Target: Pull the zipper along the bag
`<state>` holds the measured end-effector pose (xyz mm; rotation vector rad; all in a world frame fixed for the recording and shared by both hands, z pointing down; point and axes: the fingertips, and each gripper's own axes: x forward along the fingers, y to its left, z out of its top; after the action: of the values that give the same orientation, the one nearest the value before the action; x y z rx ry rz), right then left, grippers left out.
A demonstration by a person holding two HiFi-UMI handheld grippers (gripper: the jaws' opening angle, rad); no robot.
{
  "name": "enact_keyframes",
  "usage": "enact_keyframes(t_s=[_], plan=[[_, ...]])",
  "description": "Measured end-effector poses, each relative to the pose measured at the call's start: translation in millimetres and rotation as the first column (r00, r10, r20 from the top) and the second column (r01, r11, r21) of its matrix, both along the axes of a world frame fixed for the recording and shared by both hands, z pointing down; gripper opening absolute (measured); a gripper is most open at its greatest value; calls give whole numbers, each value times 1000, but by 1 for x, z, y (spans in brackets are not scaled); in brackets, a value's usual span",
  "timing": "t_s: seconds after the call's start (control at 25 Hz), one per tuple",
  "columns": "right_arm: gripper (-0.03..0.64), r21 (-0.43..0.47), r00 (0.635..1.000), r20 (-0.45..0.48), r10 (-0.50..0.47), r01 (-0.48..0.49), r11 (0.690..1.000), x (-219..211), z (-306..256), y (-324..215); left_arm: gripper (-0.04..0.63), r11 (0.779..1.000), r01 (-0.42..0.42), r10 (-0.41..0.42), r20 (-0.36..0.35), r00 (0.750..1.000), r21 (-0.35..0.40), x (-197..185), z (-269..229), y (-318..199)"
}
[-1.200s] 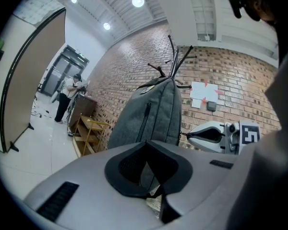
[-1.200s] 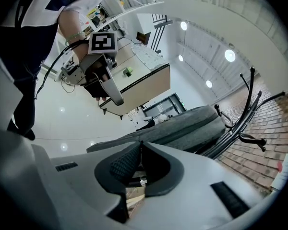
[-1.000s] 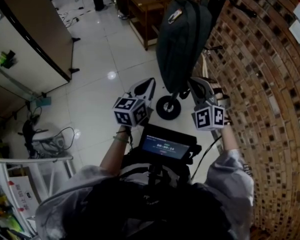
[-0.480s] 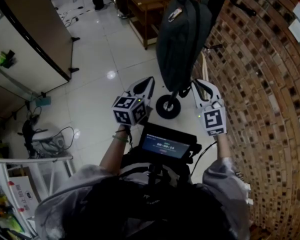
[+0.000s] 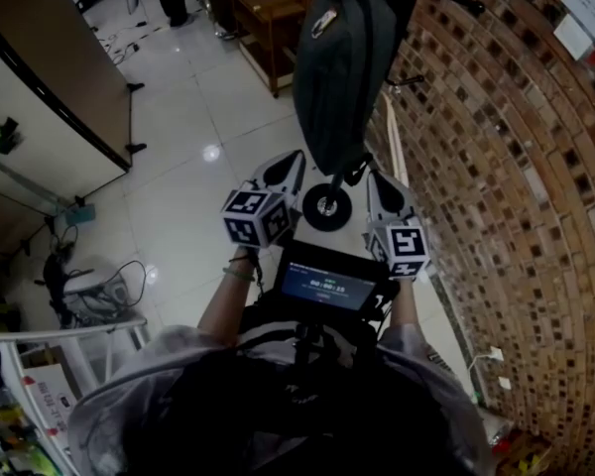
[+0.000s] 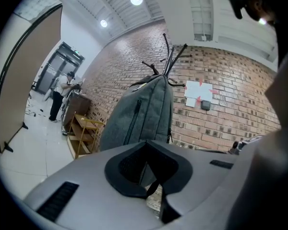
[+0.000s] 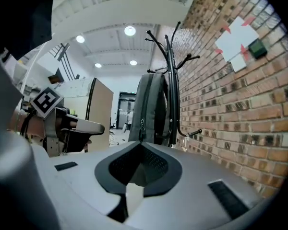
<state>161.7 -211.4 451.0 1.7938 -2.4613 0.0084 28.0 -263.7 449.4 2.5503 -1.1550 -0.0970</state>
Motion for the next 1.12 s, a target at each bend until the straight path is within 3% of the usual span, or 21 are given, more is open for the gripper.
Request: enact_keyframes(t_s=[0.24, 1.12], plan=[[8, -6, 994, 100, 41, -40, 999, 3, -3, 0, 8, 1000, -22, 22, 13, 1000, 9, 10, -3, 7], [8, 12, 992, 124, 33, -35, 999, -6, -11, -3, 8, 1000, 1, -1, 8, 1000, 14, 3, -2, 13]])
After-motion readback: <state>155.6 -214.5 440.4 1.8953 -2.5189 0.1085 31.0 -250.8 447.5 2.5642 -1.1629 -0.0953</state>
